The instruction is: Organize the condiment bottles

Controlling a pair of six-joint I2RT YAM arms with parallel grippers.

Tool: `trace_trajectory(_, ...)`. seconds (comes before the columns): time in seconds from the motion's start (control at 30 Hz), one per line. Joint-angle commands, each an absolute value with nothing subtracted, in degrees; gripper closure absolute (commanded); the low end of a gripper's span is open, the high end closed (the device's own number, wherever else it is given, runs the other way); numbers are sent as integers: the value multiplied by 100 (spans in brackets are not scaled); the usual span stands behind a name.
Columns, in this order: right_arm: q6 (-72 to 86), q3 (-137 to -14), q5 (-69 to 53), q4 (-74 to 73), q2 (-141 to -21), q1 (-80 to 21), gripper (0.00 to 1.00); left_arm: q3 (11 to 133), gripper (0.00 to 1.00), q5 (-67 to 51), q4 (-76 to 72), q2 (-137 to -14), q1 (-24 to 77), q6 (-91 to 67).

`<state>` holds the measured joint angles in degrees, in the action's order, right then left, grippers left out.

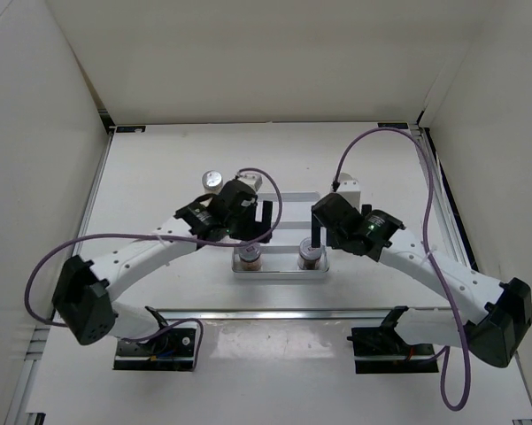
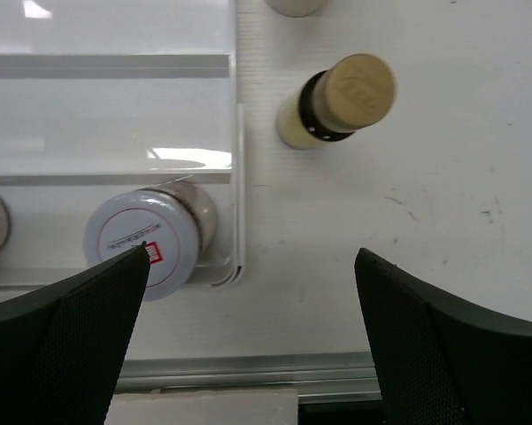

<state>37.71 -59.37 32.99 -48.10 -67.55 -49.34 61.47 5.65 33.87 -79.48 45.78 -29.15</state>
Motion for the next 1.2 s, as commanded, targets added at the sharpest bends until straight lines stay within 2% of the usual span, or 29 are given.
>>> trace_trajectory(0.0, 3605, -6231, 3832, -5124, -6759, -4625, 0, 6697, 0, 1096, 3498, -7024, 4605, -2471)
trace_trajectory(0.17, 3322, -6442, 3612, -5124, -6899, -4123, 0, 6268, 0, 2817, 3498, -5838, 4484, -2013)
trace_trajectory(0.3, 3112, -6442, 3262, -4905, -7110, -3693, 0, 5538, 0, 3067, 3498, -4837, 3737, -1671)
trace_trajectory(0.5, 2822, -6442, 2498, -4632, -7444, -3068, 0, 4747, 0, 3129, 3718, -4088, 2805, -1468)
trace_trajectory(0.63, 2760, -6495, 2355, -4491, -7628, -2962, 0, 4676, 0, 3067, 3718, -4200, 2594, -1600)
trace_trajectory(0.77, 2760, -6434, 2171, -4316, -7751, -2909, 11, 4676, 0, 2901, 3647, -4578, 2461, -1600)
trace_trajectory(0.87, 2760, -6434, 2057, -4315, -7892, -2909, 14, 4676, 0, 2900, 3647, -4693, 2461, -1600)
trace_trajectory(1.0, 2760, -6434, 2057, -4263, -8042, -2856, 22, 4676, 0, 2962, 3595, -4624, 2461, -1652)
trace_trajectory(1.17, 2655, -6381, 2004, -4148, -8200, -2743, 25, 4623, 0, 2962, 3542, -4570, 2461, -1652)
